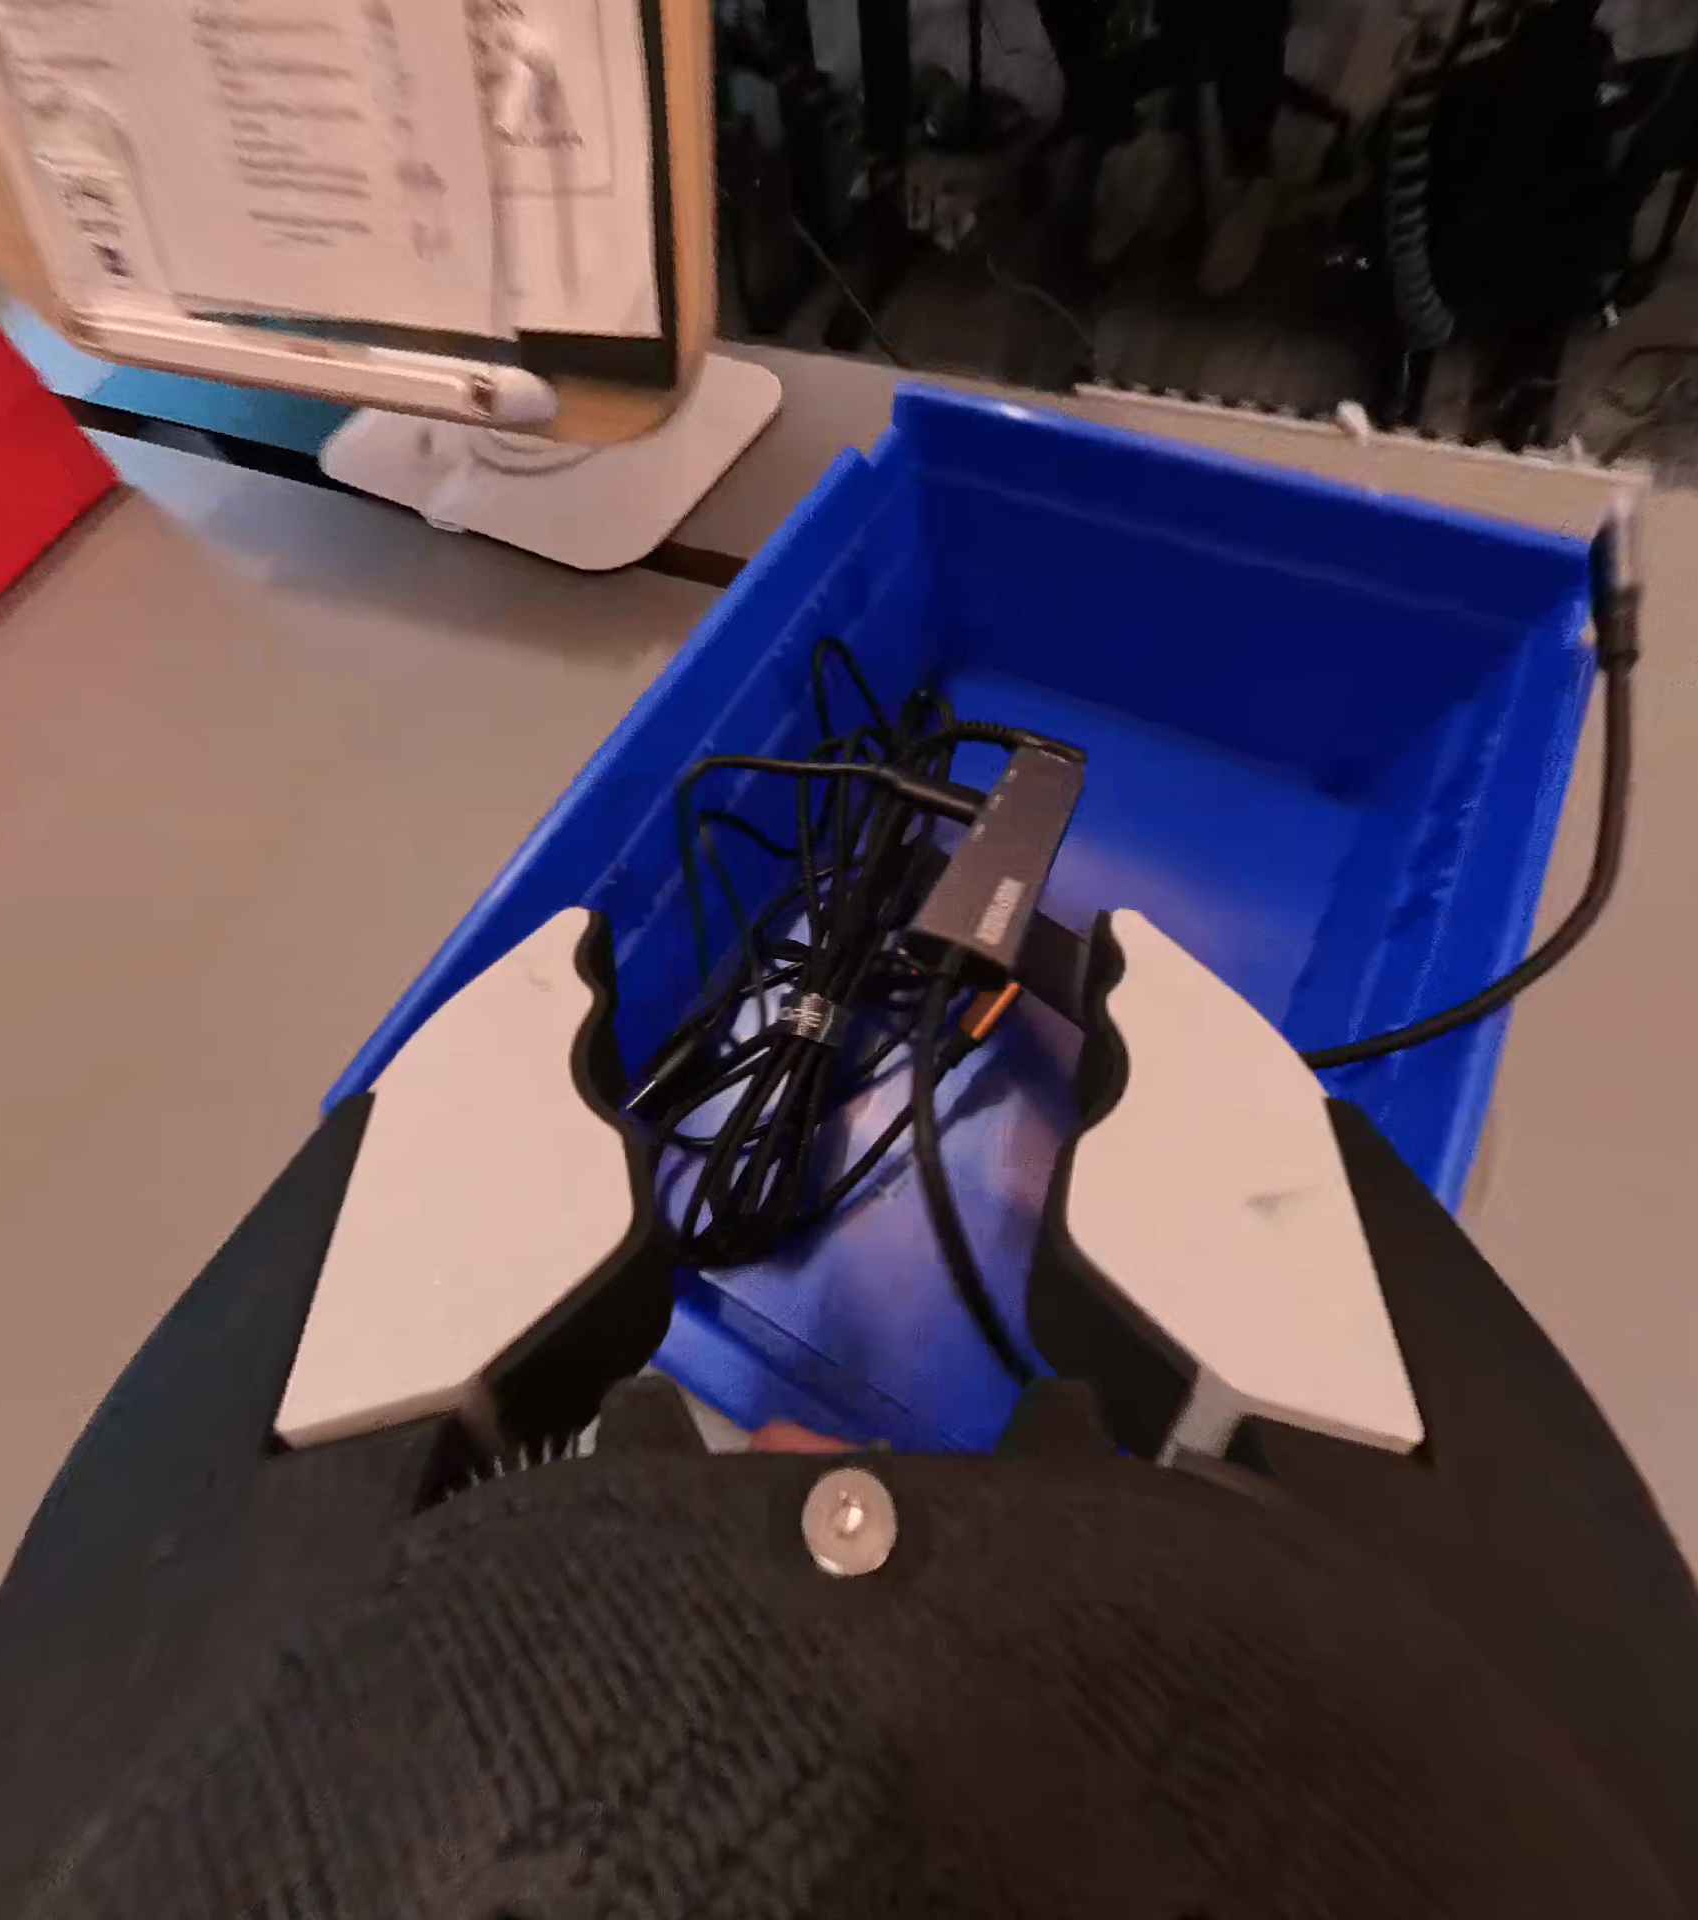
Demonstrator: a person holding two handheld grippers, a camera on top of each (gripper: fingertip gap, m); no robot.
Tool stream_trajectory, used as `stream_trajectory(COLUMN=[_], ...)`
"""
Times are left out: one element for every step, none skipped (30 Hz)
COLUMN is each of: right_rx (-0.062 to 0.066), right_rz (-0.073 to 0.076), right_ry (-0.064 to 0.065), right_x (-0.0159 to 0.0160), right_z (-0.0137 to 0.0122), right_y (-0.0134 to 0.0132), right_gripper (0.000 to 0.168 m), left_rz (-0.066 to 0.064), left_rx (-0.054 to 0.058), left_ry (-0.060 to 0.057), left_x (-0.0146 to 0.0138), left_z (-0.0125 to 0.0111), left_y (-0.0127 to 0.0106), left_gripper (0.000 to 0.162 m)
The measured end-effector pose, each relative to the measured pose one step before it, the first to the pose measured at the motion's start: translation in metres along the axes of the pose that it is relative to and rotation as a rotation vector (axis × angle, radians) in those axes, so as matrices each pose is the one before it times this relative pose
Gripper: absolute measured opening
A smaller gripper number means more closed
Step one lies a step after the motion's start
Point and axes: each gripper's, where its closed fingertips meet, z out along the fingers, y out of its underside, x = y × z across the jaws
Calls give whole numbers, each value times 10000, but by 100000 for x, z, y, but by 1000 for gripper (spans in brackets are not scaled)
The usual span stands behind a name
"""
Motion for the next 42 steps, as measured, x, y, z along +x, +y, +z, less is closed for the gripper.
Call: stream_trajectory(right_rx=[133,118,279,400,387,296,136,-79,-335,-405,-297,-225,-273,-225,-38,216,312,207,155,258,300,240,215,143,114,205,174,75,33,10,18,137,114,-90,-207,-173,-89,-8,33,45,3,-62], right_rz=[-164,-154,-128,-63,58,139,200,251,262,267,189,55,-76,-40,48,-24,-124,-230,-372,-426,-333,-115,2,13,32,100,10,-26,-29,26,131,239,192,20,-18,-12,-29,6,13,-1,7,15], right_ry=[-364,-268,79,556,892,1038,1027,686,241,-109,-371,-349,-16,298,250,-89,-295,-284,-117,66,42,18,-58,-216,-101,66,-64,-20,136,226,212,172,-42,-173,137,277,115,52,134,146,104,71], right_x=[-275,-163,274,1036,1709,2195,2376,1952,1252,554,-78,-208,250,607,328,-351,-808,-984,-892,-744,-816,-893,-1087,-1390,-1292,-1152,-1307,-1164,-740,-405,-180,-28,-162,-195,360,582,345,255,386,412,342,283], right_z=[-1006,-1092,-1180,-1228,-1145,-856,-407,111,522,681,657,682,685,456,120,-229,-503,-696,-849,-949,-1027,-1073,-1021,-937,-851,-724,-644,-521,-352,-310,-253,-35,97,69,76,88,52,-37,-66,-53,-17,-1], right_y=[-430,-392,-563,-669,-566,-400,-138,258,632,619,367,197,165,-11,-309,-538,-484,-107,212,301,425,641,799,1050,1111,991,985,1018,935,848,732,372,33,78,129,126,80,16,5,41,85,148], right_gripper=[88,86,83,74,64,52,45,43,42,40,39,39,41,46,50,52,51,49,47,47,47,46,45,44,43,43,43,43,44,47,49,52,56,63,71,77,81,83,85,85,86,86], left_rz=[-4,-1,7,15,30,52,69,87,111,131,140,141,138,133,135,138,133,136,123,26,-199,-433,-468,-299,-81,66,90,19,-81,-144,-115,-26,43,88,38,-77,-138,-175,-182,-134,-53,51], left_rx=[3,3,0,-6,-18,-36,-58,-77,-79,-74,-68,-67,-73,-78,-79,-83,-89,-94,-118,-159,-196,-212,-158,-77,-60,-58,-24,-1,37,87,42,-68,-100,-88,-129,-215,-276,-305,-351,-367,-315,-286], left_ry=[4,-9,-13,-22,-29,-8,6,-3,-4,3,1,-8,-11,-5,1,-8,-37,-75,-97,-63,75,295,470,452,303,214,208,195,204,253,182,22,-97,-123,-73,-68,-154,-263,-266,-204,-194,-201], left_x=[6,-11,-4,-5,-4,47,79,92,104,141,149,130,130,133,141,119,99,61,65,176,474,932,1328,1463,1360,1294,1317,1279,1299,1365,1228,931,684,561,519,339,64,-237,-335,-291,-303,-335], left_z=[-8,2,-13,11,8,40,59,72,84,72,63,67,72,80,81,89,84,105,152,273,454,690,914,1132,1344,1524,1628,1710,1735,1695,1669,1649,1593,1568,1555,1582,1564,1500,1390,1228,1035,841], left_y=[-3,-4,-2,10,21,42,62,93,86,88,73,80,82,84,91,93,102,95,109,62,-103,-319,-634,-911,-1076,-1217,-1327,-1360,-1379,-1406,-1254,-1018,-928,-875,-724,-492,-279,-67,134,250,260,322], left_gripper=[32,32,32,32,32,32,32,32,32,32,32,32,32,32,32,32,32,32,32,32,33,36,40,42,44,49,52,54,58,63,67,71,75,79,80,81,83,84,84,83,81,77])
